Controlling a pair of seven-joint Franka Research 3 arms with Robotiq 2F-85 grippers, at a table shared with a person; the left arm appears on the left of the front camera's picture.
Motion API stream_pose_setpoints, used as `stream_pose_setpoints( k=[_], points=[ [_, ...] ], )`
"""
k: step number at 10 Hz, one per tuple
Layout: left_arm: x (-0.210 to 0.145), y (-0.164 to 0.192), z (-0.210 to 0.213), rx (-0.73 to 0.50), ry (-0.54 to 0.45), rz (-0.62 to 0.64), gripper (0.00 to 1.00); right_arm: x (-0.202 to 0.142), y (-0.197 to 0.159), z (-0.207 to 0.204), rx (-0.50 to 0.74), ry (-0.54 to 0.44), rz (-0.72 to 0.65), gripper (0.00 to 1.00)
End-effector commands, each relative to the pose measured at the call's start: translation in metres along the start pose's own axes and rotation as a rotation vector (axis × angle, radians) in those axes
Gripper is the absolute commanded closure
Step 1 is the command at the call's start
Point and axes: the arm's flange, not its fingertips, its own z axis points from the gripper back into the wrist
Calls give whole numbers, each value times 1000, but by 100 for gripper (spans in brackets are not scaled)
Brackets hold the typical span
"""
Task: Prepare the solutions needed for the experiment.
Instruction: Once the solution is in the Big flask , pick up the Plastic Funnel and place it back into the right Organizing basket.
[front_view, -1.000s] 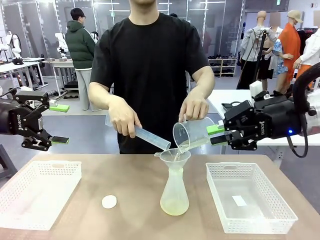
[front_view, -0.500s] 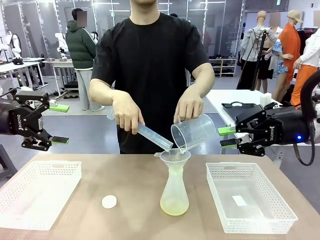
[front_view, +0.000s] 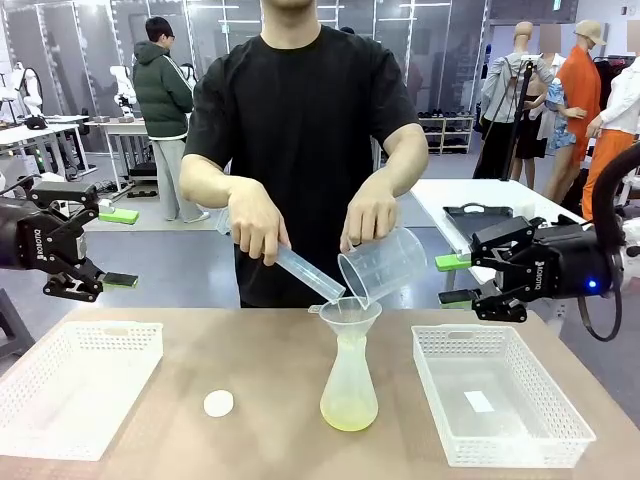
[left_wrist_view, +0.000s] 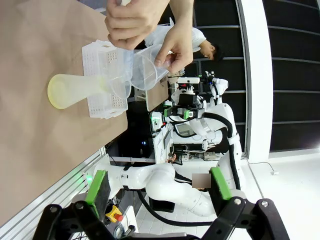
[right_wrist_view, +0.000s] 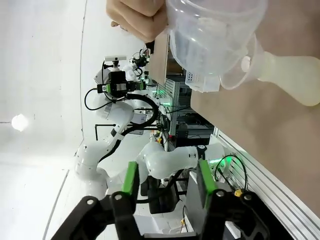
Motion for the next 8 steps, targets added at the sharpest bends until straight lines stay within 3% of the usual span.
stream_pose_setpoints(
  k=[1, 2, 3, 8],
  points=[
    [0, -4, -2, -27, -4, 1, 0, -24, -11, -6, 11, -6, 6, 37],
    [0, -4, -2, -27, -4, 1, 0, -21, -12, -8, -3, -21, 29, 7],
    [0, -4, -2, -27, -4, 1, 0, 0, 0, 0, 1, 1, -2, 7],
    [0, -4, -2, -27, -4, 1, 0, 0, 0, 0, 1, 1, -2, 7]
  ],
)
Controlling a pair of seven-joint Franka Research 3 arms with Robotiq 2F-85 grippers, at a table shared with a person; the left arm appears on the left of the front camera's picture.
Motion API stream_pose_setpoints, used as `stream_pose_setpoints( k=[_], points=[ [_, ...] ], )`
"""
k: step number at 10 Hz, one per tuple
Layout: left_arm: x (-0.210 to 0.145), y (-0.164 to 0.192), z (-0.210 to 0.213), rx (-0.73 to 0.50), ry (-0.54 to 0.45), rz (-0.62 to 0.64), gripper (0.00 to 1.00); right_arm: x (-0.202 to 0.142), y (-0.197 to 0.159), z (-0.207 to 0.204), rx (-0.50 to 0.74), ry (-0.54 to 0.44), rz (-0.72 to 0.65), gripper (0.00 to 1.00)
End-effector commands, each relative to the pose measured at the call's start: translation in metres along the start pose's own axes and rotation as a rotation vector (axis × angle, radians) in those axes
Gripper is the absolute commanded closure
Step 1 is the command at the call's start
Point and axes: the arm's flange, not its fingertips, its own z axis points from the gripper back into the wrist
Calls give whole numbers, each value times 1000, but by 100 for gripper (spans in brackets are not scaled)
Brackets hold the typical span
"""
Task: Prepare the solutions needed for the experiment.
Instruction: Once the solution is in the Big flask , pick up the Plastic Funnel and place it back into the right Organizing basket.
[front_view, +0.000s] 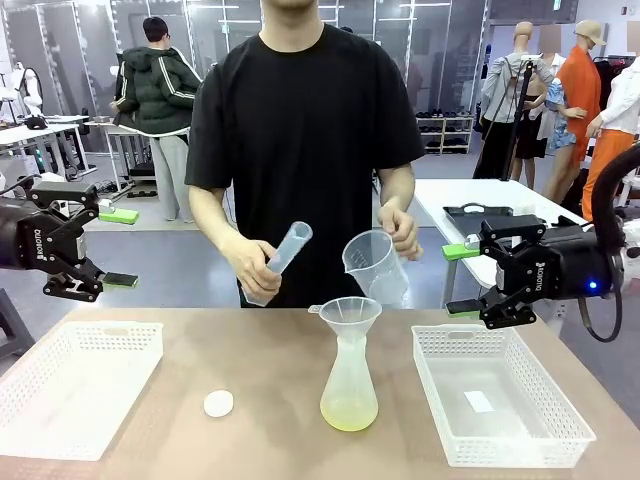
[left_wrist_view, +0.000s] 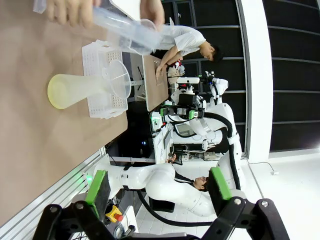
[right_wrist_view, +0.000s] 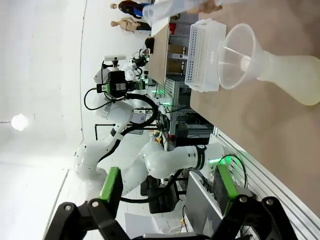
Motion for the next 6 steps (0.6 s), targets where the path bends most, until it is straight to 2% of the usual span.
stream_pose_setpoints(
  k=[1, 6],
  points=[
    [0, -4, -2, -27, -4, 1, 0, 0, 0, 0, 4, 1, -2, 7],
    [0, -4, -2, -27, -4, 1, 0, 0, 0, 0, 4, 1, -2, 7]
  ],
)
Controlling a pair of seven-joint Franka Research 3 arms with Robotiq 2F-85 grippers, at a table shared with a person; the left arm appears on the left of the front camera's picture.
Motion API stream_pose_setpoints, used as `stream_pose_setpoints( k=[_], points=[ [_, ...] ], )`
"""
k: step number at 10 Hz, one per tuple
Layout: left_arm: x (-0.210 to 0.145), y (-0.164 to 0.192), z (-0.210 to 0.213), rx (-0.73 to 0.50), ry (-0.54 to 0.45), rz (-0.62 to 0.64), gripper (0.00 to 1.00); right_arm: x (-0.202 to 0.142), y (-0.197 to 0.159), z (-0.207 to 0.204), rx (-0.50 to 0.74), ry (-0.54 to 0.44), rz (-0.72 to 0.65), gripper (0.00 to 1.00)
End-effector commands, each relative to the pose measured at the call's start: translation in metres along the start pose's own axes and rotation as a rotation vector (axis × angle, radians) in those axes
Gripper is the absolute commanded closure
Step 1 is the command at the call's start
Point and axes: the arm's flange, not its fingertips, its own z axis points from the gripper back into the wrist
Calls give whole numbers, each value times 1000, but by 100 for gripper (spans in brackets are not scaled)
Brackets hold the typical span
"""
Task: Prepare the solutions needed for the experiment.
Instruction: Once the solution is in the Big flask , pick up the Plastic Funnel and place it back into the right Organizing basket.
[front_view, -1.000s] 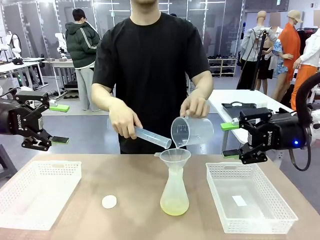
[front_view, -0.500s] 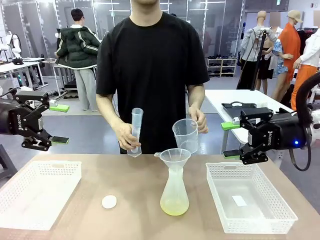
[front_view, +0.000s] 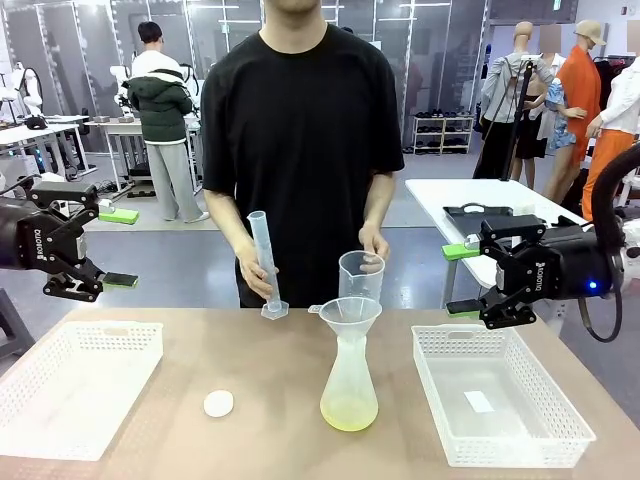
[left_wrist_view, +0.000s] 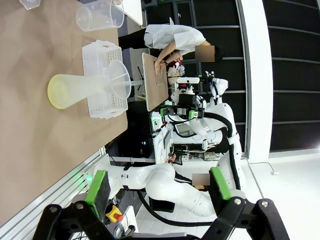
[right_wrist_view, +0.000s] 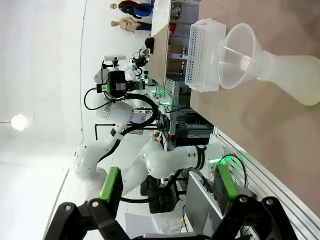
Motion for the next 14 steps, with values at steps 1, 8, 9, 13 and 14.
stream_pose_setpoints(
  k=[1, 8, 9, 13, 14],
  points=[
    [0, -4, -2, -27, -4, 1, 0, 0, 0, 0, 4, 0, -2, 7],
    [0, -4, -2, -27, -4, 1, 0, 2, 7, -1, -67, -20, 8, 7],
    [0, -4, -2, -27, -4, 1, 0, 10, 14, -2, -147, -26, 16, 7],
    [0, -4, -2, -27, -4, 1, 0, 70, 54, -18, -499, 63, 126, 7],
    [0, -4, -2, -27, -4, 1, 0, 83, 63, -27, -567, 101, 169, 7]
  ],
)
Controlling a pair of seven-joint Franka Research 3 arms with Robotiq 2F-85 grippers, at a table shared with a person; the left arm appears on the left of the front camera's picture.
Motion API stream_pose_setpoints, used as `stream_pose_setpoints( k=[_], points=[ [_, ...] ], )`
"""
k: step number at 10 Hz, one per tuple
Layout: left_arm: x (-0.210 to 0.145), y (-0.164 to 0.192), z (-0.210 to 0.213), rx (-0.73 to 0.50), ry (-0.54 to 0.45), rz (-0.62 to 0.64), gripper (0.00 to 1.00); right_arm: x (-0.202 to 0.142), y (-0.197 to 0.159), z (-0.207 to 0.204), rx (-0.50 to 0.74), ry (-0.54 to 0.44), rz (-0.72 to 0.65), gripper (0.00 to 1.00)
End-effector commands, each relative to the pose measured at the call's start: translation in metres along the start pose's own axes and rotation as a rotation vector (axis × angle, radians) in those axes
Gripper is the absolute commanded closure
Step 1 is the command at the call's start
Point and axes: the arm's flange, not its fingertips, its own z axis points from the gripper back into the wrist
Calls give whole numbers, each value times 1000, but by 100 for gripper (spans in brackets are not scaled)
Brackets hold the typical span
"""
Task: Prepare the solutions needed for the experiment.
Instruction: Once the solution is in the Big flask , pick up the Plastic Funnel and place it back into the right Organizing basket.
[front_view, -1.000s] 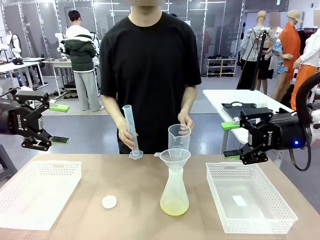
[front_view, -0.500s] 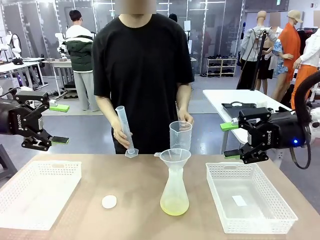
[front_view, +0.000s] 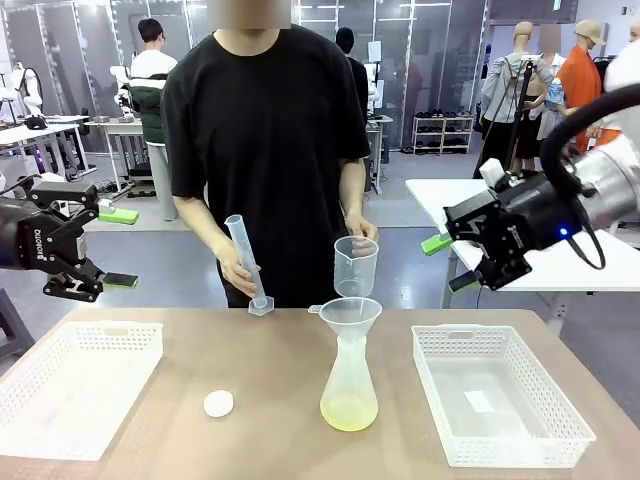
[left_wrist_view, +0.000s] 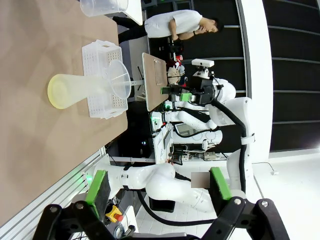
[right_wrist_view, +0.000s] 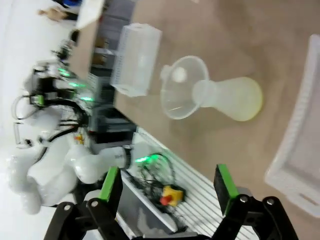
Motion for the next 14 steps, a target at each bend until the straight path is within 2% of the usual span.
stream_pose_setpoints(
  k=[1, 5, 9, 14],
  points=[
    [0, -3, -2, -27, -4, 1, 0, 36, 15, -11, -176, 69, 55, 7],
    [0, -3, -2, -27, -4, 1, 0, 79, 45, -49, -354, 156, 225, 7],
    [0, -3, -2, -27, -4, 1, 0, 96, 54, -77, -430, 201, 335, 7],
    [0, -3, -2, -27, -4, 1, 0, 87, 52, -74, -388, 204, 332, 7]
  ],
)
